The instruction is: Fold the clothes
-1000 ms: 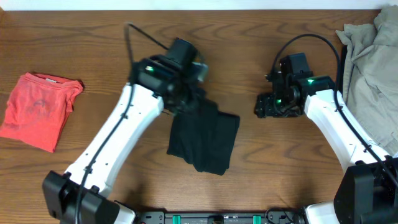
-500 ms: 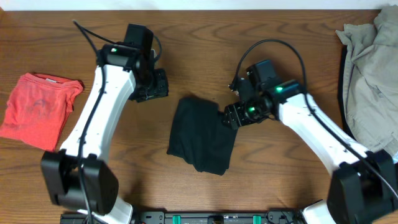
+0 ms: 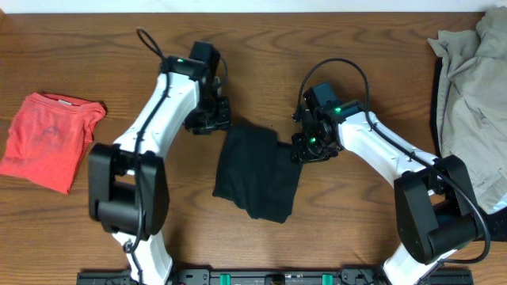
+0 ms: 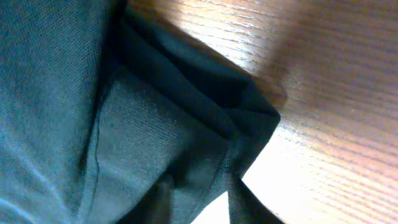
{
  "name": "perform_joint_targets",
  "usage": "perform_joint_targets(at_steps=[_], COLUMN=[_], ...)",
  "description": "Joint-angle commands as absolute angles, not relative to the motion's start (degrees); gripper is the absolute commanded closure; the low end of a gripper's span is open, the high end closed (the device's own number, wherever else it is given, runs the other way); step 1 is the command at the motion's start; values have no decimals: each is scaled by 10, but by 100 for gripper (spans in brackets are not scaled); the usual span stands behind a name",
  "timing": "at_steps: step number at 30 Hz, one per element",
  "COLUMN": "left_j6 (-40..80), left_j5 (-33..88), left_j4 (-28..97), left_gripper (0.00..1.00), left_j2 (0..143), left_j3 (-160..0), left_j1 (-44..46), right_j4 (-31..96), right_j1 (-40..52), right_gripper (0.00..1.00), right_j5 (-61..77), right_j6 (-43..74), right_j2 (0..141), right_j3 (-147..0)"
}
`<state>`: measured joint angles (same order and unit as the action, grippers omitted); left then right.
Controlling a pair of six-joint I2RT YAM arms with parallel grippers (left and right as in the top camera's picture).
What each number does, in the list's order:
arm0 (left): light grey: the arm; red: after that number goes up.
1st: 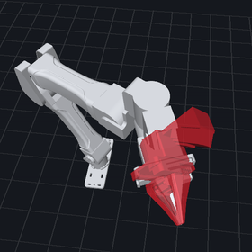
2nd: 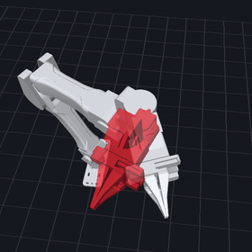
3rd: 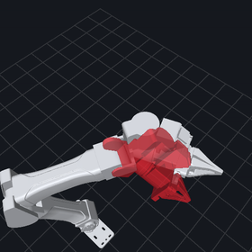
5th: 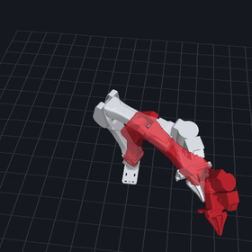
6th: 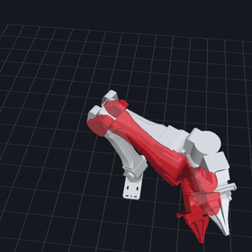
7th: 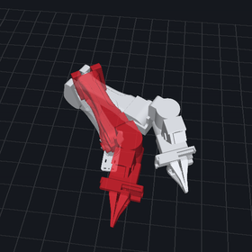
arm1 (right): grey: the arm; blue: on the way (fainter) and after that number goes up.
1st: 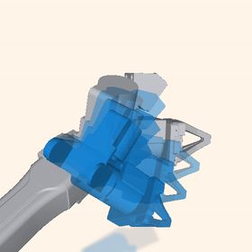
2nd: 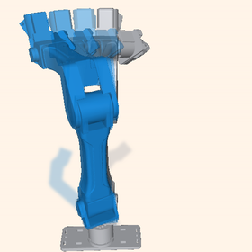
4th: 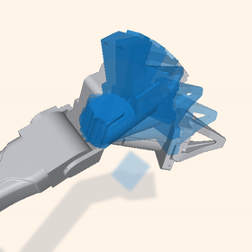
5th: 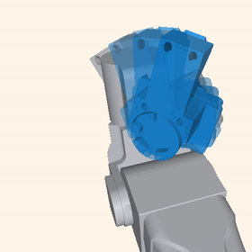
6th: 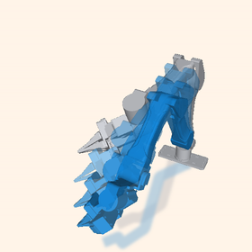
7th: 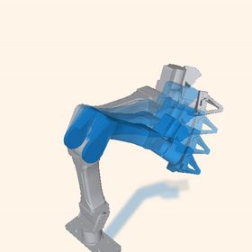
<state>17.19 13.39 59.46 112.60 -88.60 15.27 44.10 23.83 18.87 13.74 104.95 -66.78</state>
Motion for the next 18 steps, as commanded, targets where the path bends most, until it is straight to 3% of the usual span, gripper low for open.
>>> perform_joint_targets(at_steps=[1,3,9,18], left_j6=[176,177,177,184], left_j5=[137,137,102,59], left_j4=[589,584,575,570], left_gripper=[56,56,56,56], left_j2=[1146,1156,1174,1178], left_j3=[-882,-882,-879,-864], left_j1=[161,164,165,165], right_j4=[440,435,427,480], right_j1=[243,244,249,188], right_gripper=[92,99,99,99], right_j5=[198,201,226,98], right_j6=[141,139,120,220], right_j2=[1046,1046,1046,1046], right_j3=[-670,-670,-670,-670])
